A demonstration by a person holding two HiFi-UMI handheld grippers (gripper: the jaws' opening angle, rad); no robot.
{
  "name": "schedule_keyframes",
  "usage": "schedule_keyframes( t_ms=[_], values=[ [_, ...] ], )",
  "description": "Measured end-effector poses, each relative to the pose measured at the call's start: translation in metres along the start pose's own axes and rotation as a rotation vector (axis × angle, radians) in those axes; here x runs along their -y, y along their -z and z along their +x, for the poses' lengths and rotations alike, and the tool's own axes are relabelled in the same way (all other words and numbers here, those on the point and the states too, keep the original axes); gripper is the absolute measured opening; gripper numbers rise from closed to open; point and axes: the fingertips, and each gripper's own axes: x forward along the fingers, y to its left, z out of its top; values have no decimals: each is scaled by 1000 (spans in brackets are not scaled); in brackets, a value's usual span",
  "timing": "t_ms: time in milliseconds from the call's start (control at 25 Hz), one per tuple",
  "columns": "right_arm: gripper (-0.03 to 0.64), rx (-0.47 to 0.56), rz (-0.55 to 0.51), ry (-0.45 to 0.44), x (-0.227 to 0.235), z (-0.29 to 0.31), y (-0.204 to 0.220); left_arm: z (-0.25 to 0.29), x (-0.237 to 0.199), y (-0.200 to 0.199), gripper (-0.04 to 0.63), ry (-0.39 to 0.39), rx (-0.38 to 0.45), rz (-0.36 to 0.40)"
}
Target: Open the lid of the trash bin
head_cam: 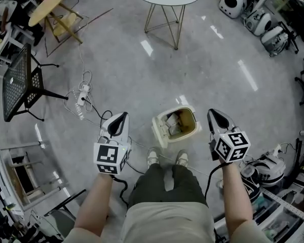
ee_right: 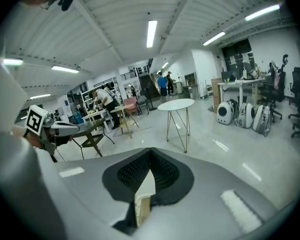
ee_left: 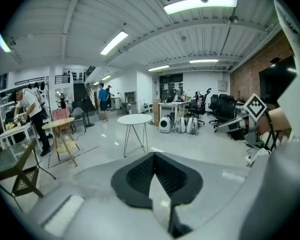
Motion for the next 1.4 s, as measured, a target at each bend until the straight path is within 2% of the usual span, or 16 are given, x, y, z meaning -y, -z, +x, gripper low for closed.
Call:
schedule_keyframes(
  t_ms=[200, 440, 600, 640, 800, 1080, 1240, 1400],
  values=[
    [3, 152, -14, -21, -35, -59, -89, -39, 10, -67, 2, 19, 86, 41],
    [3, 304, -99, -33, -74, -131, -172, -84, 28, -144, 2, 37, 205, 112],
    [3, 381, -170, -33, -102, -168, -206, -111, 34, -182, 2, 14, 276, 223],
    [3, 399, -189, -37, -110, -175, -212, -117, 36, -191, 2, 13, 300, 231],
    [3, 463, -226, -67, -135, -206, -231, -146, 51, -222, 2, 21, 370, 165],
    [3, 550, -269, -102, -163, -250, -257, -186, 65, -261, 2, 2, 444, 203],
    [3, 550, -284, -108, -173, -252, -259, -200, 63, -274, 2, -2, 479, 243],
    [3, 539, -285, -102, -169, -247, -256, -197, 67, -273, 2, 3, 476, 253]
  ],
)
